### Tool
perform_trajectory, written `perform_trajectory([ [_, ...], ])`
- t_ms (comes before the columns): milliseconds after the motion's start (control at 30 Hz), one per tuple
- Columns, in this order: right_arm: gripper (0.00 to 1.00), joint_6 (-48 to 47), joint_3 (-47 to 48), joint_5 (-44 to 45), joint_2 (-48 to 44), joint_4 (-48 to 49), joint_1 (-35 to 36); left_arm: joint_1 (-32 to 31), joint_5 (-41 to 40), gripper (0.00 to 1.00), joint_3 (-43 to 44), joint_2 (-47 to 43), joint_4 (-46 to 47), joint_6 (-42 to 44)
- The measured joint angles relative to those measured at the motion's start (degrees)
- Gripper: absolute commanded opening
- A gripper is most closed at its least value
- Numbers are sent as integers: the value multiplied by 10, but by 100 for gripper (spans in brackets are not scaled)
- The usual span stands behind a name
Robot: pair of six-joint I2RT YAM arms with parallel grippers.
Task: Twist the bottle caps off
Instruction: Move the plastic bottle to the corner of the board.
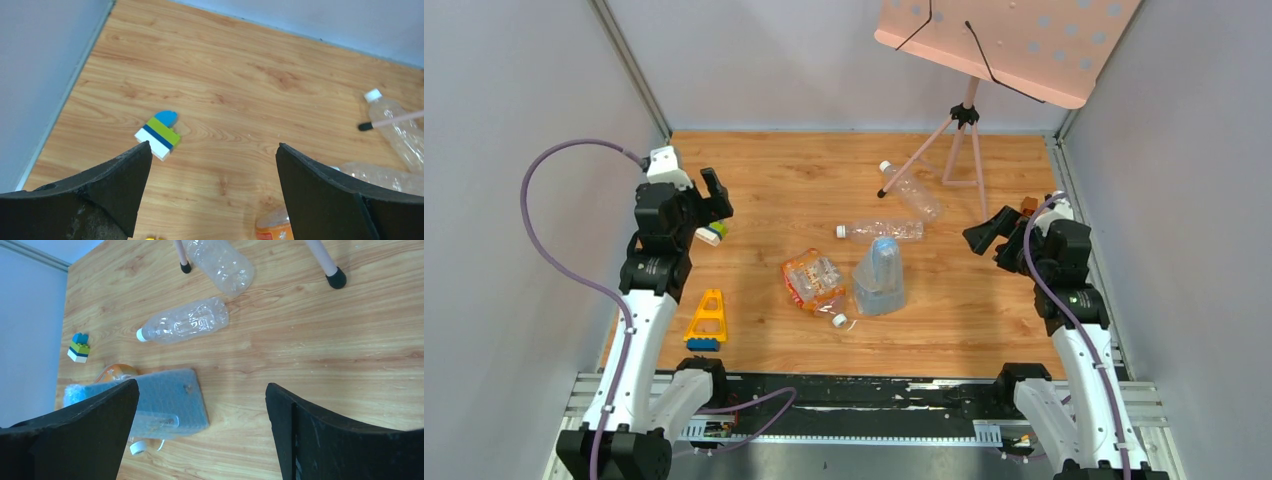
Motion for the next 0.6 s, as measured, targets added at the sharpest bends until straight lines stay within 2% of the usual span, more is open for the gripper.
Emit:
perform_trajectory([
  [100, 100, 2, 8, -19, 1, 0, 0, 0, -36, 100, 0, -17, -2, -10],
  [267, 100, 3, 56, -99, 11, 1, 0, 0, -16, 100, -7, -63, -7, -15],
  [367, 100, 0, 98, -126, 23, -3, 25, 0, -4, 100, -30, -94, -2, -31],
  [467, 100, -15, 144, -108, 36, -17, 94, 0, 18, 100, -56, -122, 9, -44],
  [600, 100, -42, 207, -38, 59, -40, 231, 0, 48, 100, -72, -137, 29, -63],
])
